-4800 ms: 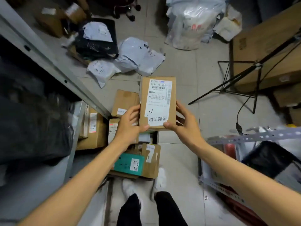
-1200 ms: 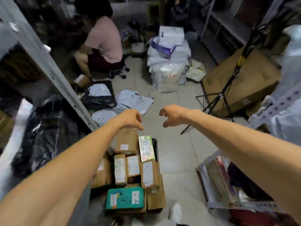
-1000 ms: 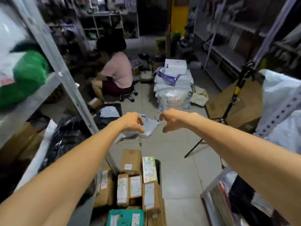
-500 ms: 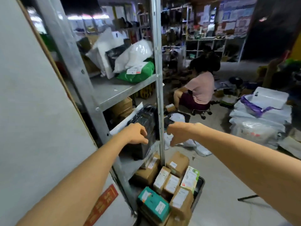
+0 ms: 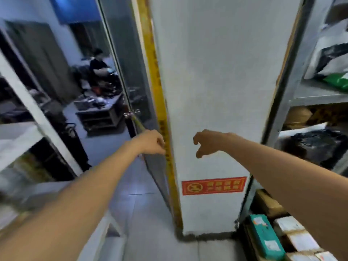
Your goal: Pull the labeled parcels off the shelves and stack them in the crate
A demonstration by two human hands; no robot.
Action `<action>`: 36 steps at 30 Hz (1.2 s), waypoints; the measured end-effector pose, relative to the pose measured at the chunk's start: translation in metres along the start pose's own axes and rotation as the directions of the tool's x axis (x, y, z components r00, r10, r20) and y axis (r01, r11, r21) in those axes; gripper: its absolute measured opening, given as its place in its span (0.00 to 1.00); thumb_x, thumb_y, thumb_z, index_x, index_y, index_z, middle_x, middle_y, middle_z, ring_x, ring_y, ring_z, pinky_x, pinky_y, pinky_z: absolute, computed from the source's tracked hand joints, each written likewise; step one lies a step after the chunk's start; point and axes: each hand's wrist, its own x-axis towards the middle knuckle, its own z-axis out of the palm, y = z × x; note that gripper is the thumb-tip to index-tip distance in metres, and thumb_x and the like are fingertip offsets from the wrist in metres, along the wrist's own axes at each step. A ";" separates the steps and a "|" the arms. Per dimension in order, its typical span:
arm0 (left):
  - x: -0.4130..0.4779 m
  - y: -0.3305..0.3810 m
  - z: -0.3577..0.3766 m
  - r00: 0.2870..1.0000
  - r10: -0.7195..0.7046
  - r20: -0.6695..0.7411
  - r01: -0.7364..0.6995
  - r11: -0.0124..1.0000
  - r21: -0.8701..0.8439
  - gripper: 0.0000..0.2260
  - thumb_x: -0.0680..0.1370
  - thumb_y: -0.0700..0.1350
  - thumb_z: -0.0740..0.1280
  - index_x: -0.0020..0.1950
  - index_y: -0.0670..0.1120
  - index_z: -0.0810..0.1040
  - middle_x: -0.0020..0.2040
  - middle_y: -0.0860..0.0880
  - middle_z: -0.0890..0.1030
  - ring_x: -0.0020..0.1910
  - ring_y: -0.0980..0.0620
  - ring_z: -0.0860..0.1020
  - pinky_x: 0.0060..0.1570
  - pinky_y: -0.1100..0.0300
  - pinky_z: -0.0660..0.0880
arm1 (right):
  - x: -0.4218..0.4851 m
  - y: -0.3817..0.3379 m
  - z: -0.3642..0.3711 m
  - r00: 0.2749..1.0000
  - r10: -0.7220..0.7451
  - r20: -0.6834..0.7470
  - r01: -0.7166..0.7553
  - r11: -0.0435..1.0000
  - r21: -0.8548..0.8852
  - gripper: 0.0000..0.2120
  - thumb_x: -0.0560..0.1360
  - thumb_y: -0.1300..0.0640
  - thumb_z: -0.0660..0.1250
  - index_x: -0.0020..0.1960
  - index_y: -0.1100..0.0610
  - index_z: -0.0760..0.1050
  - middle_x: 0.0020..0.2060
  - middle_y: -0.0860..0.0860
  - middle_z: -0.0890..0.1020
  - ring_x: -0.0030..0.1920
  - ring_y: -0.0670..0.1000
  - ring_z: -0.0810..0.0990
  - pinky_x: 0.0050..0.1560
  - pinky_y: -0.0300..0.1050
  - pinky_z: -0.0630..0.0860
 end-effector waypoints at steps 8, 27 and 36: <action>-0.198 -0.156 -0.027 0.909 -0.412 -0.066 0.402 0.908 -0.121 0.15 0.70 0.51 0.74 0.53 0.46 0.82 0.48 0.49 0.82 0.48 0.47 0.81 0.46 0.53 0.77 | 0.013 -0.239 -0.012 0.879 -0.476 0.030 0.473 0.862 -0.180 0.19 0.73 0.49 0.70 0.58 0.61 0.75 0.50 0.55 0.79 0.49 0.56 0.78 0.47 0.49 0.77; -0.506 -0.145 -0.011 0.101 -0.915 -0.390 0.878 0.267 -0.398 0.18 0.71 0.51 0.74 0.60 0.53 0.78 0.54 0.53 0.82 0.52 0.51 0.79 0.52 0.56 0.77 | -0.128 -0.489 0.011 0.181 -0.984 -0.003 0.984 0.181 -0.007 0.26 0.75 0.50 0.69 0.69 0.55 0.67 0.64 0.53 0.73 0.60 0.55 0.74 0.58 0.51 0.75; -0.560 -0.160 -0.006 -0.141 -0.842 -0.520 0.782 0.227 -0.580 0.21 0.70 0.51 0.76 0.62 0.52 0.78 0.57 0.52 0.80 0.55 0.50 0.78 0.51 0.57 0.75 | -0.145 -0.524 0.013 0.188 -0.967 -0.171 0.976 0.165 0.141 0.32 0.77 0.51 0.67 0.75 0.58 0.59 0.71 0.54 0.67 0.70 0.54 0.66 0.67 0.48 0.67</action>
